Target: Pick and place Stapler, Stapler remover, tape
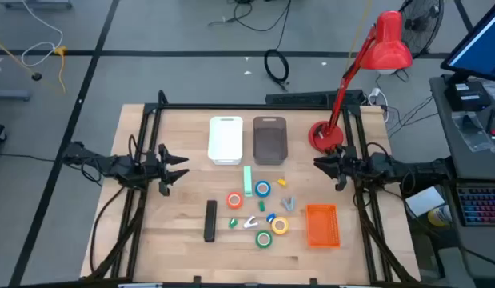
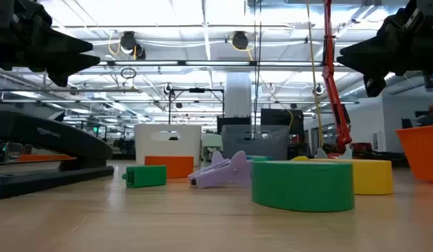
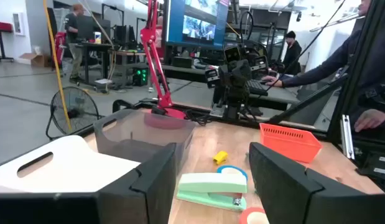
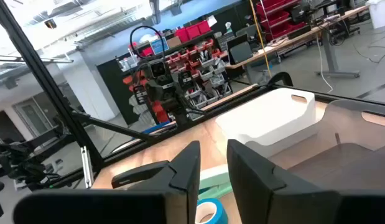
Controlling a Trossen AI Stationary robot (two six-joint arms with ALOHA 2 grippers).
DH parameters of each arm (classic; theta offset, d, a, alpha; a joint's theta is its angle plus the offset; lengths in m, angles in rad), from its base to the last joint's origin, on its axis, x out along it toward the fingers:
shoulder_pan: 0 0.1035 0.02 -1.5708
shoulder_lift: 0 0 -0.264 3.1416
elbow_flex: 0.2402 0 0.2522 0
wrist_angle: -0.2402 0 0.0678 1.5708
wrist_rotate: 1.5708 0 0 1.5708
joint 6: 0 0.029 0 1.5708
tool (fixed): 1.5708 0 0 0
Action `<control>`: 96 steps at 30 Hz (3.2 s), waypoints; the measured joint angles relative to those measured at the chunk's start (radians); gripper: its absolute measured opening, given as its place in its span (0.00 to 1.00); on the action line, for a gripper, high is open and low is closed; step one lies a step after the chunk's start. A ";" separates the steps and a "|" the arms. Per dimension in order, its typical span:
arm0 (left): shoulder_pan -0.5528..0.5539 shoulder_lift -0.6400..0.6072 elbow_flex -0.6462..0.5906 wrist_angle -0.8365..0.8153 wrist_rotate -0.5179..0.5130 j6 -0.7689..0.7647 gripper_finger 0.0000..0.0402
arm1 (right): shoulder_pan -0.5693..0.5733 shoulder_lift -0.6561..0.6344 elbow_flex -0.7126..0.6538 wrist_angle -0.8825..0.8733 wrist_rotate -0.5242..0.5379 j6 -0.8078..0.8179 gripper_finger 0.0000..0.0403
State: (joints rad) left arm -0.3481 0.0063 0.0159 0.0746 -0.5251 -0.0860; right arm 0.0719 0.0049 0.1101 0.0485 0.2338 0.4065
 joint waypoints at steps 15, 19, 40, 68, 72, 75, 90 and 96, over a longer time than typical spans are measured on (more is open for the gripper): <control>0.000 0.000 0.000 0.000 0.000 0.000 0.50 | 0.000 0.000 0.000 0.000 0.000 0.000 0.18; 0.000 0.000 0.000 0.000 0.000 0.000 0.50 | 0.000 0.000 0.000 0.000 0.000 0.000 0.18; 0.000 0.000 0.000 0.000 0.000 0.000 0.50 | 0.000 0.000 0.000 0.000 0.000 0.000 0.18; 0.000 0.000 0.000 0.000 0.000 0.000 0.50 | 0.000 0.000 0.000 0.000 0.000 0.000 0.18; 0.000 0.000 0.000 0.000 0.000 0.000 0.50 | 0.000 0.000 0.000 0.000 0.000 0.000 0.18; 0.000 0.000 0.000 0.000 0.000 0.010 0.50 | 0.000 0.000 0.000 0.000 0.000 0.000 0.18; 0.000 0.000 0.000 0.003 -0.007 0.072 0.50 | 0.000 0.000 0.000 0.000 0.083 0.000 0.18; 0.000 0.000 -0.001 0.029 -0.002 0.020 0.50 | 0.000 0.000 0.000 0.000 0.091 0.000 0.18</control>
State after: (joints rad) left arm -0.3481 0.0063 0.0147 0.1040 -0.5270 -0.0659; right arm 0.0715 0.0048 0.1104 0.0489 0.3247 0.4065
